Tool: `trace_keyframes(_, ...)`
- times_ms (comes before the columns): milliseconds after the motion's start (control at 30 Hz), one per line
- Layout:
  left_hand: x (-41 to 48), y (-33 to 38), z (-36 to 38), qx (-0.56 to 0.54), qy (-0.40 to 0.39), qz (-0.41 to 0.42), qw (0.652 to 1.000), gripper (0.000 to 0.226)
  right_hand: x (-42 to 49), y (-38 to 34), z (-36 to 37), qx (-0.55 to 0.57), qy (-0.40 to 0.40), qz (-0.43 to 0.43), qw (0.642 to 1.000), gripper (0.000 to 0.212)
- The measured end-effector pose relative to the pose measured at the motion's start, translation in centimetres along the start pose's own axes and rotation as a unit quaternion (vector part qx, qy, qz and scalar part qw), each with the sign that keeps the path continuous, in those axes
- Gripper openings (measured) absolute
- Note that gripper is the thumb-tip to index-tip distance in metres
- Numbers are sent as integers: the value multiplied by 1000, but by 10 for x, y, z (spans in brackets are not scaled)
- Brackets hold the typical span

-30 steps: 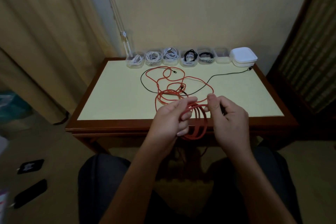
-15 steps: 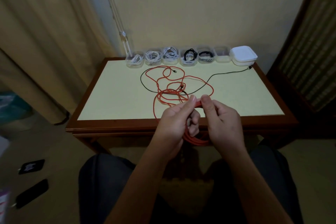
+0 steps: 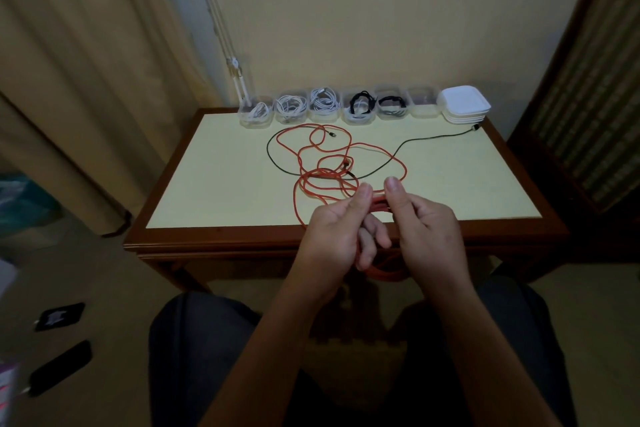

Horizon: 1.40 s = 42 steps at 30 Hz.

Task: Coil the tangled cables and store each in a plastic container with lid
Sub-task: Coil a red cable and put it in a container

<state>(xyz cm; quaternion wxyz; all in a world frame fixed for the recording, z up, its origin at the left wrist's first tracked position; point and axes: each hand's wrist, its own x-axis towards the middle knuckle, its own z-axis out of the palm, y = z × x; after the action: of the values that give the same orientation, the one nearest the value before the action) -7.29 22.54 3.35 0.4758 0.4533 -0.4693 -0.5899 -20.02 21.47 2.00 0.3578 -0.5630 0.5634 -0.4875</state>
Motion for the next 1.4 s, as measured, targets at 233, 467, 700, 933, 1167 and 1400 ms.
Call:
trace_keyframes(233, 2, -1, -1, -13, -5, -1, 1000, 40, 0, -3, 0, 3, 7, -9, 1000, 49)
trace_keyframes(467, 9, 1, -2, -230, -25, -48, 972, 35, 4, 1, -2, 18, -17, -13, 1000, 53)
trace_keyframes(700, 19, 19, -49, -452, -7, -71, 889, 36, 8, 9, -19, -5, -23, -25, 999, 44)
trace_keyframes(933, 15, 33, -101, -566, 93, -7, 819, 26, 13, 20, -43, -25, 17, -18, 999, 27)
trace_keyframes(1167, 16, 31, -114, -544, 183, 1, 819, 8, 15, 31, -50, -106, -15, -33, 994, 7)
trace_keyframes(1400, 13, 27, -83, -280, 288, 42, 915, 30, 13, 30, -37, -270, -71, -117, 953, 10)
